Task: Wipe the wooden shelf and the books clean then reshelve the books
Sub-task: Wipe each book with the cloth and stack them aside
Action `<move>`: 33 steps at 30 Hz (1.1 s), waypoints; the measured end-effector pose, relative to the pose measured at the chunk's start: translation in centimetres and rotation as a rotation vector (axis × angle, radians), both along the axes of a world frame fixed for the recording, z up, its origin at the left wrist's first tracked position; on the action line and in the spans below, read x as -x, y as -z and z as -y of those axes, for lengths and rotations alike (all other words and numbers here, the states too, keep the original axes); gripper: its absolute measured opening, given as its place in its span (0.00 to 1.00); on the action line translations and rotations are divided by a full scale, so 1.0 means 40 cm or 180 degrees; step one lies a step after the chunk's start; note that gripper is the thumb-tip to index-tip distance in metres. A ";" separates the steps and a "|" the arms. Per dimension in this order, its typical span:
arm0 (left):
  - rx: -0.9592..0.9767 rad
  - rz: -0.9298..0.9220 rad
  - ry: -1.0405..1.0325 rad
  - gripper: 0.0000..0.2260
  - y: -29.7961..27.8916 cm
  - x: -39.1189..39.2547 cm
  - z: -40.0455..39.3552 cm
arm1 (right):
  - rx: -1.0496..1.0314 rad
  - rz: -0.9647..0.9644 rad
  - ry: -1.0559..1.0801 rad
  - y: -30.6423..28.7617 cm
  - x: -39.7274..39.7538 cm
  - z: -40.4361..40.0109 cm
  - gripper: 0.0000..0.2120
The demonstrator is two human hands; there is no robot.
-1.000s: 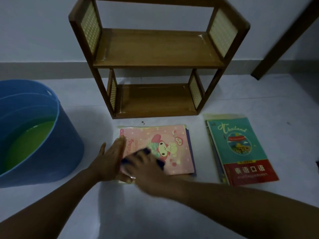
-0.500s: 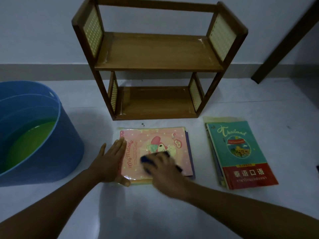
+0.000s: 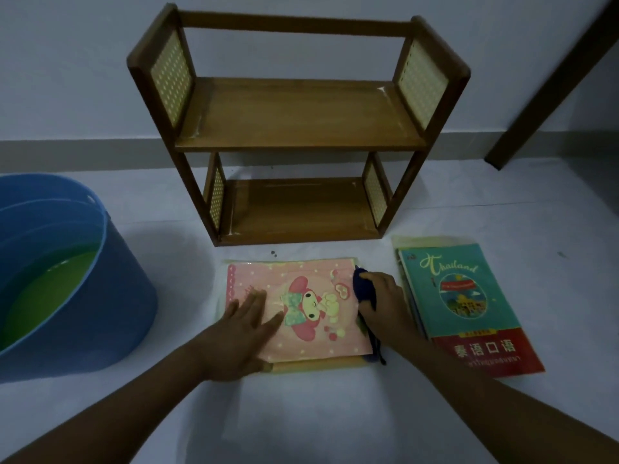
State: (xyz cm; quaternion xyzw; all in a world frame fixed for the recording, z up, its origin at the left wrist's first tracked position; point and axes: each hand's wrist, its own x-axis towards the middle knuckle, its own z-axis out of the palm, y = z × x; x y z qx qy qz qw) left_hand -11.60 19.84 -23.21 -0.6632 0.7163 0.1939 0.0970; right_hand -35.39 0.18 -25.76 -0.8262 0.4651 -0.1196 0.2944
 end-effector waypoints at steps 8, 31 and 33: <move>0.1581 -0.0646 -0.0590 0.15 -0.230 0.003 0.049 | -0.0606 0.1445 0.2119 -0.051 0.017 0.106 0.18; 0.0253 -0.0523 -0.0667 0.58 0.065 -0.021 -0.050 | 0.1329 -0.0439 -0.1822 0.002 -0.122 -0.290 0.24; 0.0408 -0.0491 -0.0566 0.57 0.072 -0.022 -0.056 | 0.1142 -0.0155 -0.2764 0.000 -0.142 -0.363 0.24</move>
